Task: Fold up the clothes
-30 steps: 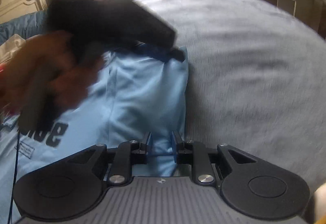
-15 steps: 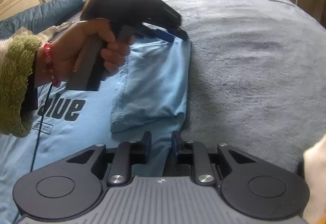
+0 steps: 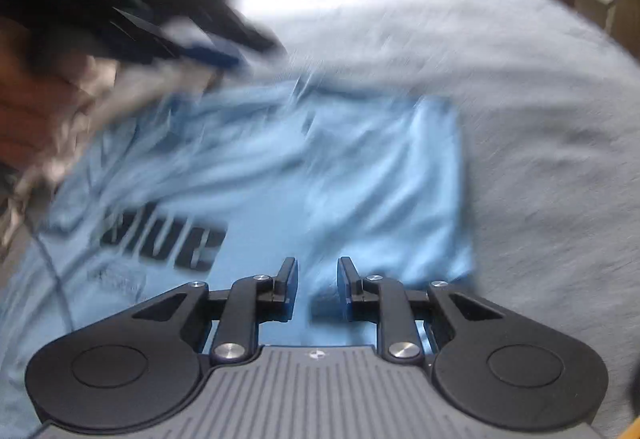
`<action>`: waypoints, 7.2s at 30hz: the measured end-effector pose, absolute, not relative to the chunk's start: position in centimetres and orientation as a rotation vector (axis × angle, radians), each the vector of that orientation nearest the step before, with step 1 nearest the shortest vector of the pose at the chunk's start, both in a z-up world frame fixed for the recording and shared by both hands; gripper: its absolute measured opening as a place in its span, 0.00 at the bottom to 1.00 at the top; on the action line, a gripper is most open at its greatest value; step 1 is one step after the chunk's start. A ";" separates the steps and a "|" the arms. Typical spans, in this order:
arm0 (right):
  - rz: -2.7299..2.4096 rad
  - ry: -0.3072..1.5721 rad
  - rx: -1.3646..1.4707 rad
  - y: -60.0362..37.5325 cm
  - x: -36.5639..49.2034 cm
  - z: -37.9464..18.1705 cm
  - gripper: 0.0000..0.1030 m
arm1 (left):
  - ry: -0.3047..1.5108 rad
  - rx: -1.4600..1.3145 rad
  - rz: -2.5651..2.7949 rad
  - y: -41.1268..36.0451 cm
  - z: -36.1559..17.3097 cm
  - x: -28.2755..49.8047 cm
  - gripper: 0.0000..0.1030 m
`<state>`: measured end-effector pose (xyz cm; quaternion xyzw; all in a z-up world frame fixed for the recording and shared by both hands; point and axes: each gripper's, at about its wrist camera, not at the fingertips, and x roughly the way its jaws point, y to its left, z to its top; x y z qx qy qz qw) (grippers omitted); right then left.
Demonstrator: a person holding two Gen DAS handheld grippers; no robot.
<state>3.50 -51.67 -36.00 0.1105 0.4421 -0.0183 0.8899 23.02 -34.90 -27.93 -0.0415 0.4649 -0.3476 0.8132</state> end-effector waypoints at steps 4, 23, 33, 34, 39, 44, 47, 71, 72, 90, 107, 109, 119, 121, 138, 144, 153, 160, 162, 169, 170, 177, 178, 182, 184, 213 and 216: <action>-0.015 0.930 0.234 -50.2 3.1 -34.2 0.23 | 1.005 -0.174 -0.636 -25.2 -23.8 22.3 0.34; 0.133 1.059 0.556 -35.9 3.2 -32.1 0.29 | 1.334 -0.189 -0.336 -2.0 -34.4 11.5 0.47; 0.097 1.094 0.614 -30.9 4.2 -32.2 0.29 | 1.191 -0.100 -0.525 -3.8 -35.8 9.8 0.46; 0.095 1.098 0.618 -30.7 4.1 -32.1 0.29 | 1.178 -0.099 -0.530 -4.1 -35.9 10.1 0.46; 0.114 1.103 0.607 -30.4 4.1 -31.2 0.29 | 1.217 -0.076 -0.515 -4.7 -37.3 9.9 0.43; 0.168 1.091 0.628 -30.5 4.2 -31.0 0.30 | 1.267 -0.058 -0.494 -4.1 -37.3 6.8 0.43; 0.185 1.081 0.644 -30.6 3.7 -30.9 0.32 | 1.297 -0.066 -0.483 -3.9 -37.4 4.8 0.43; 0.335 1.054 0.622 -25.5 16.1 -28.2 0.37 | 1.291 -0.234 -0.325 -1.9 -36.8 2.1 0.03; 0.312 1.063 0.578 -24.8 17.2 -28.5 0.37 | 1.288 -0.238 -0.328 -1.8 -36.7 2.1 0.03; 0.064 1.187 -0.099 -14.5 27.6 -36.0 0.40 | 1.180 -0.179 -0.516 -3.6 -35.0 1.4 0.02; 0.041 1.184 -0.151 -14.4 26.9 -37.2 0.36 | 1.116 -0.198 -0.602 -3.1 -35.1 0.7 0.02; 0.037 1.183 -0.170 -14.4 26.9 -37.2 0.27 | 1.108 -0.192 -0.614 -3.2 -35.1 0.6 0.02; 0.002 1.163 -0.174 -15.8 26.4 -36.5 0.07 | 1.062 -0.204 -0.635 -2.9 -34.6 0.4 0.02; -0.004 1.148 -0.175 -16.1 26.2 -35.9 0.07 | 1.053 -0.222 -0.643 -2.9 -34.4 0.2 0.02; -0.046 1.051 -0.251 -20.2 23.9 -32.4 0.06 | 0.983 -0.242 -0.765 -6.0 -32.6 -0.5 0.02; -0.077 1.023 -0.218 -23.1 22.8 -31.3 0.06 | 0.965 -0.226 -0.811 -8.1 -31.9 -0.5 0.02; -0.090 0.979 -0.171 -28.0 21.5 -29.5 0.06 | 0.955 -0.191 -0.876 -12.0 -30.7 -1.0 0.02; -0.098 0.965 -0.164 -32.4 20.4 -28.7 0.06 | 0.948 -0.178 -0.904 -14.9 -30.2 -1.7 0.02; -0.103 0.965 -0.160 -33.8 20.1 -28.6 0.06 | 0.944 -0.169 -0.918 -16.0 -30.0 -1.9 0.02; -0.128 0.965 -0.129 -38.9 18.9 -28.4 0.06 | 0.945 -0.153 -0.960 -19.9 -29.4 -2.7 0.02; -0.129 0.964 -0.129 -39.6 18.8 -28.4 0.06 | 0.945 -0.147 -0.965 -20.5 -29.4 -2.8 0.02; -0.137 0.970 -0.113 -44.5 17.8 -29.2 0.06 | 0.950 -0.117 -0.981 -24.1 -29.8 -3.0 0.02; -0.138 0.970 -0.110 -45.2 17.7 -29.4 0.06 | 0.951 -0.110 -0.984 -24.6 -29.9 -3.0 0.02; -0.137 0.971 -0.086 -48.0 17.3 -30.1 0.06 | 0.964 -0.090 -0.996 -26.7 -30.2 -3.2 0.02; -0.135 0.973 -0.078 -49.2 17.0 -30.5 0.06 | 0.972 -0.077 -1.002 -27.7 -30.4 -3.3 0.02; -0.134 1.015 0.225 -61.8 12.2 -35.2 0.42 | 1.138 0.078 -1.027 -33.9 -31.8 -3.4 0.36; -0.152 0.998 0.258 -62.8 9.4 -33.9 0.49 | 1.131 0.069 -1.038 -33.4 -30.5 -3.5 0.48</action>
